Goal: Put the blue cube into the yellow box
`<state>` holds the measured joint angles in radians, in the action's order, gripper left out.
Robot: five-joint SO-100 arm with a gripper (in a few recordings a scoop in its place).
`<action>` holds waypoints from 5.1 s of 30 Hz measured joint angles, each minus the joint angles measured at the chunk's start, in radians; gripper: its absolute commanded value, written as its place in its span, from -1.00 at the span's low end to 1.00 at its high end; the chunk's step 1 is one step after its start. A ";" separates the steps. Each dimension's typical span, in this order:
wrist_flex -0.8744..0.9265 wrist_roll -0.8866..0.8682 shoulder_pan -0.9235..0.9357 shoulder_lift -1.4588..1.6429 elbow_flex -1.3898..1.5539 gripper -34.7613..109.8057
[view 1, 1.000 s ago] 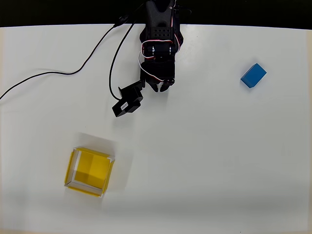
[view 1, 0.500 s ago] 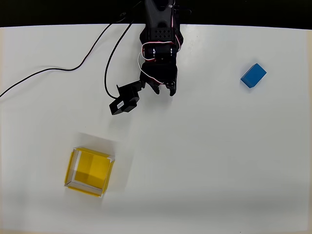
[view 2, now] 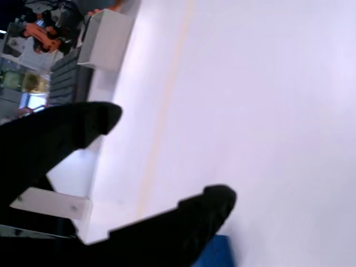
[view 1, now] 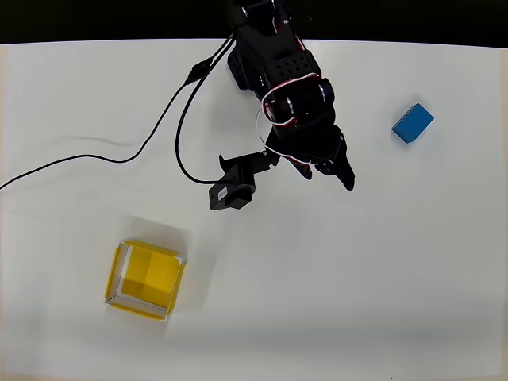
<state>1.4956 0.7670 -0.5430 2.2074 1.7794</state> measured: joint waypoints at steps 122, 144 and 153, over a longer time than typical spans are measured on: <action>-0.067 0.459 0.063 -0.489 -0.430 -0.28; -0.489 0.796 0.798 -0.620 -0.428 -0.28; -0.652 0.828 0.927 -0.821 -0.445 -0.28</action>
<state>0.8437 1.5953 0.3835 1.3867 1.3346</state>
